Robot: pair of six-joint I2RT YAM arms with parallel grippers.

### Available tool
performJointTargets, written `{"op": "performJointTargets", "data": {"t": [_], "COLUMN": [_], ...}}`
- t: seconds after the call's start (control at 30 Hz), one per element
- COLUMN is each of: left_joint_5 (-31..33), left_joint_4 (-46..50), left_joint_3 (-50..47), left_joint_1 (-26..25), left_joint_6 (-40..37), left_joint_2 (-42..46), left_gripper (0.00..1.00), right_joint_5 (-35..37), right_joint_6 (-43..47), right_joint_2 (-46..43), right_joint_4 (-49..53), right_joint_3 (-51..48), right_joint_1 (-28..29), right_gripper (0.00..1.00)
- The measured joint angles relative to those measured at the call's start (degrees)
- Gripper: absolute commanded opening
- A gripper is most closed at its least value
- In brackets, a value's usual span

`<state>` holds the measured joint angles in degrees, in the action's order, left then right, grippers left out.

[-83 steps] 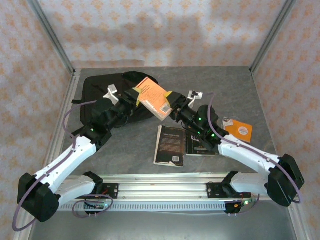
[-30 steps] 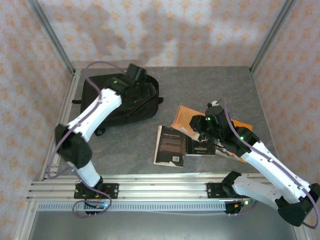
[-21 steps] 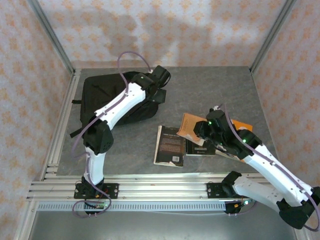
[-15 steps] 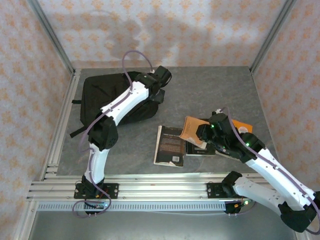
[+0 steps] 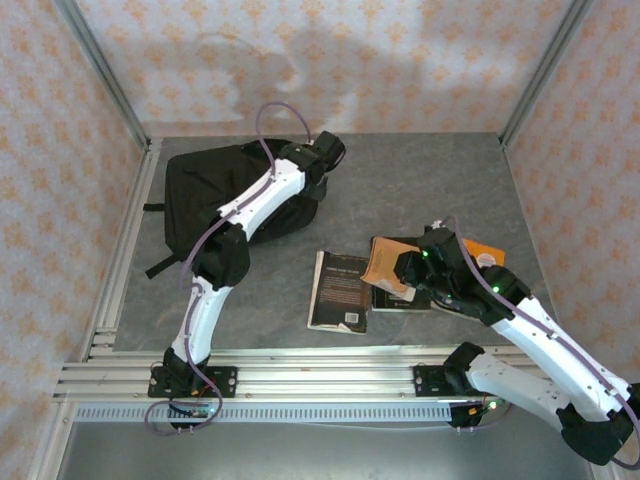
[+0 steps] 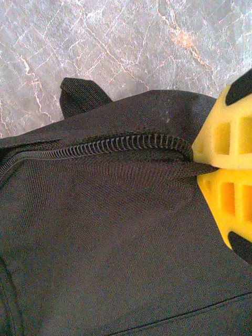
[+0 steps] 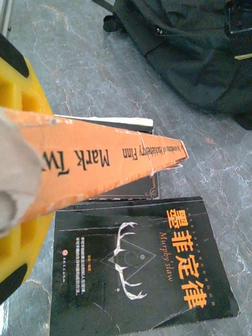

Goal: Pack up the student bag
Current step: Open the student bag at the center of the table.

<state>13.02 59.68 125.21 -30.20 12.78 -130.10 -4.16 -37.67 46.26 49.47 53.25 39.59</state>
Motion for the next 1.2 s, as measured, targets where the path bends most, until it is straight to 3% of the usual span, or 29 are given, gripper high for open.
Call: {"op": "performJointTargets", "data": {"t": [0.13, 0.3, 0.47, 0.63, 0.9, 1.03, 1.2], "left_joint_5": [-3.96, -8.52, -15.47, -24.55, -33.42, -35.21, -35.65], "left_joint_4": [0.11, -0.46, -5.79, -12.68, -20.57, -23.61, -25.27], "left_joint_3": [-1.22, -6.51, -19.65, -35.06, -52.09, -54.14, -54.14], "left_joint_1": [-0.48, -4.24, -8.92, -9.40, -9.46, -9.40, -9.40], "left_joint_6": [0.24, 1.49, 6.43, 13.27, 20.96, 23.74, 24.79], "left_joint_2": [2.62, 13.27, 31.30, 43.30, 45.64, 45.64, 45.64], "left_gripper": [0.00, 0.00, 0.00, 0.00, 0.00, 0.00, 0.08], "right_joint_5": [1.64, 4.55, 8.17, 10.12, 10.88, 10.78, 9.64], "right_joint_6": [0.79, 1.86, 3.10, 4.15, 4.55, 4.57, 4.81], "right_joint_2": [-0.04, 0.55, 2.29, 2.32, 0.22, -1.16, -1.18], "right_joint_4": [1.14, 1.16, 1.16, 1.16, 1.79, 1.77, 1.60], "right_joint_3": [0.90, 3.08, 5.90, 7.10, 7.04, 6.97, 6.97], "right_joint_1": [0.00, -0.02, -0.02, -0.02, -0.02, -0.02, -0.02], "right_gripper": [0.00, 0.00, 0.00, 0.00, 0.00, 0.00, 0.00]}}
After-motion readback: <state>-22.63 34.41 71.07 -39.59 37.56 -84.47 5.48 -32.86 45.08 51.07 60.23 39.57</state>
